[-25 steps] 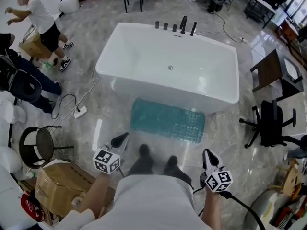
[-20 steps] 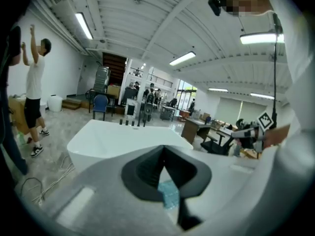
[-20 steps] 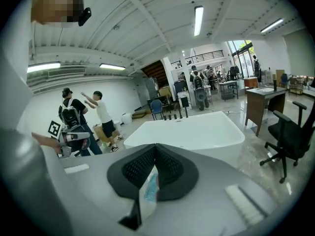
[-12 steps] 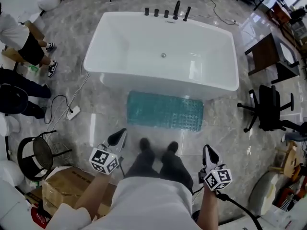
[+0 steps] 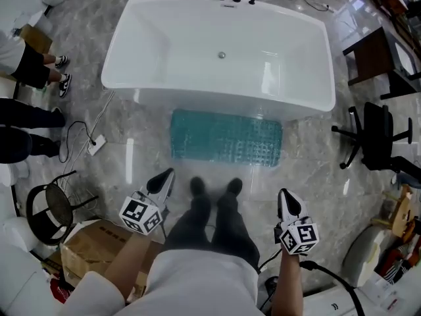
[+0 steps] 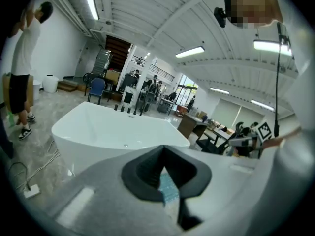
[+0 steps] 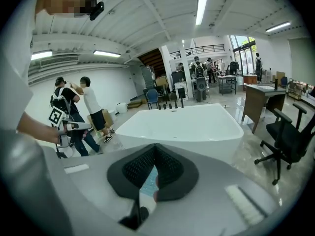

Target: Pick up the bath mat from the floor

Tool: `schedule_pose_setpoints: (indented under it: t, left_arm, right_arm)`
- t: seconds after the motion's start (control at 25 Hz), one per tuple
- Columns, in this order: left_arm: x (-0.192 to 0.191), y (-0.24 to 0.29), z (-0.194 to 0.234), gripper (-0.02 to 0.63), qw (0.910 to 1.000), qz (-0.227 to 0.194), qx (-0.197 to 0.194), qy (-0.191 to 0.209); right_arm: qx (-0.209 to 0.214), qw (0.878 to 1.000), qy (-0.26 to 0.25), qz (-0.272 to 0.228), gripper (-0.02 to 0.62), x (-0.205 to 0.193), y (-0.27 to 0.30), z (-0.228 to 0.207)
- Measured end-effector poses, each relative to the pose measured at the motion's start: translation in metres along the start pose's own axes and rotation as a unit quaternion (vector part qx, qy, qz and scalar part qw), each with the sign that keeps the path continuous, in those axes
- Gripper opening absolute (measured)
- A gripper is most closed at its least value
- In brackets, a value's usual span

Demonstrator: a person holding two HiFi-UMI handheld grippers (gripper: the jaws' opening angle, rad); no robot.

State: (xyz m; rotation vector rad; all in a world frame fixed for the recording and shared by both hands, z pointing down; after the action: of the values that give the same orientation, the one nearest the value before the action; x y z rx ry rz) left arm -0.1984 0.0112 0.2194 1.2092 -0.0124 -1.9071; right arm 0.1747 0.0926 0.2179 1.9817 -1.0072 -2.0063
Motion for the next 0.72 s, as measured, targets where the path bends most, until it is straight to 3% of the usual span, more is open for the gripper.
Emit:
schedule_pose_setpoints:
  t: [0.2, 0.48, 0.72]
  left_arm:
    - [-0.014, 0.039, 0.015, 0.003, 0.9993, 0.024, 0.028, -0.005]
    - [-0.041, 0.099, 0.042, 0.003, 0.9981, 0.038, 0.046, -0.016]
    - [-0.086, 0.144, 0.075, 0.003, 0.9956, 0.053, 0.071, -0.029]
  right_arm:
    - [0.003, 1.000, 0.001, 0.011, 0.003, -0.015, 0.022, -0.041]
    - [0.014, 0.999, 0.040, 0.018, 0.003, -0.052, 0.077, -0.093]
    - [0.040, 0.998, 0.002, 0.055, 0.003, -0.106, 0.139, -0.106]
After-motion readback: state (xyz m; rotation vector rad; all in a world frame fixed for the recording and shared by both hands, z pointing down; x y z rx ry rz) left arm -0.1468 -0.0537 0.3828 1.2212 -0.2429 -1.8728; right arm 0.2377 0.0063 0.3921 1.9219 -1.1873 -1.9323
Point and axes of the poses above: the fingertips, and each gripper's own axes: y forward along the fingers, z to its left, x out of its top, the point moved 5 cm from there along -y, backward along the fingers, and after that the axes turned 12 degrees about -y, right-handed, at the moved point
